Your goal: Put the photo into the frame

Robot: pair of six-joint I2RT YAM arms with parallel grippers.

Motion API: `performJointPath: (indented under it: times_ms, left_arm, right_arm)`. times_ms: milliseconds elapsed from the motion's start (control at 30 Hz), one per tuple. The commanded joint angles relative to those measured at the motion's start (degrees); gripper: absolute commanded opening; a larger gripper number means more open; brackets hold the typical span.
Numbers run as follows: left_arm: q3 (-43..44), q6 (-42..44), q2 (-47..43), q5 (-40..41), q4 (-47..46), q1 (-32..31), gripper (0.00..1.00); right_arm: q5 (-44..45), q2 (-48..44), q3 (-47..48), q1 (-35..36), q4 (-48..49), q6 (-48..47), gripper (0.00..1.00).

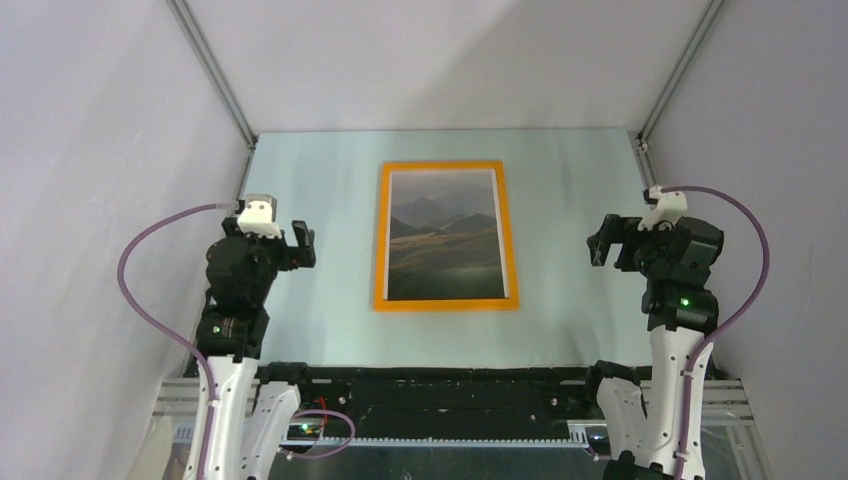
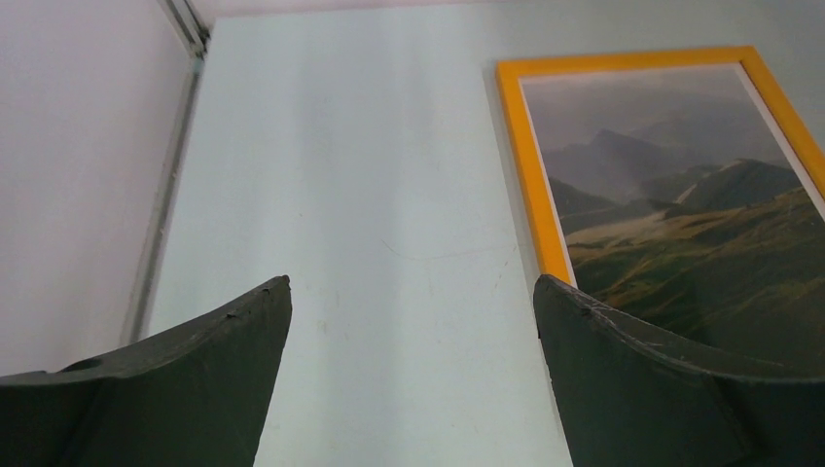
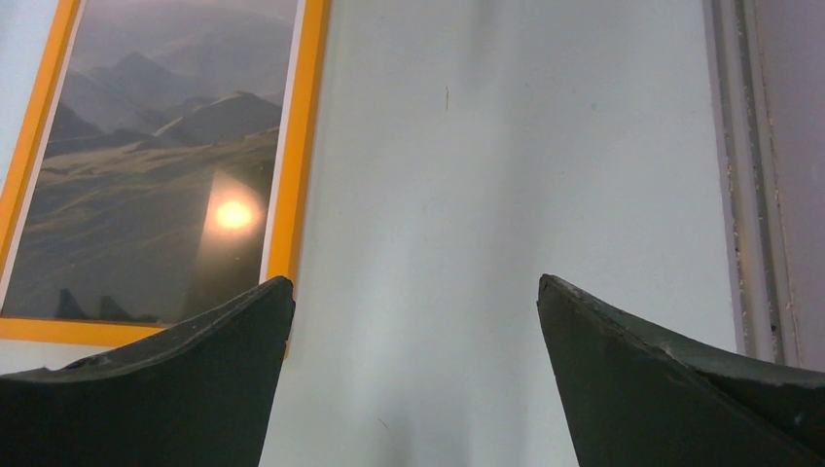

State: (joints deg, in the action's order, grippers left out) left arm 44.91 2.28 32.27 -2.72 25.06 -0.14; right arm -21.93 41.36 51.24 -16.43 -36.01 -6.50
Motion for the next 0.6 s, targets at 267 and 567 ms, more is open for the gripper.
performJointPath:
  times_ms: [267,567]
  left_arm:
    - [-9.0,-2.4,-6.6,2.3,-10.2,0.0,0.98]
    - [-10.2,-2.4,-7.2,2.5,-10.8,0.0,0.98]
  right_arm:
    - [1.7,-4.7,-2.6,-0.2,1.4,-3.6,1.00]
    - [1.5,-4.6,-2.9,-0.3,1.1,-4.8,1.00]
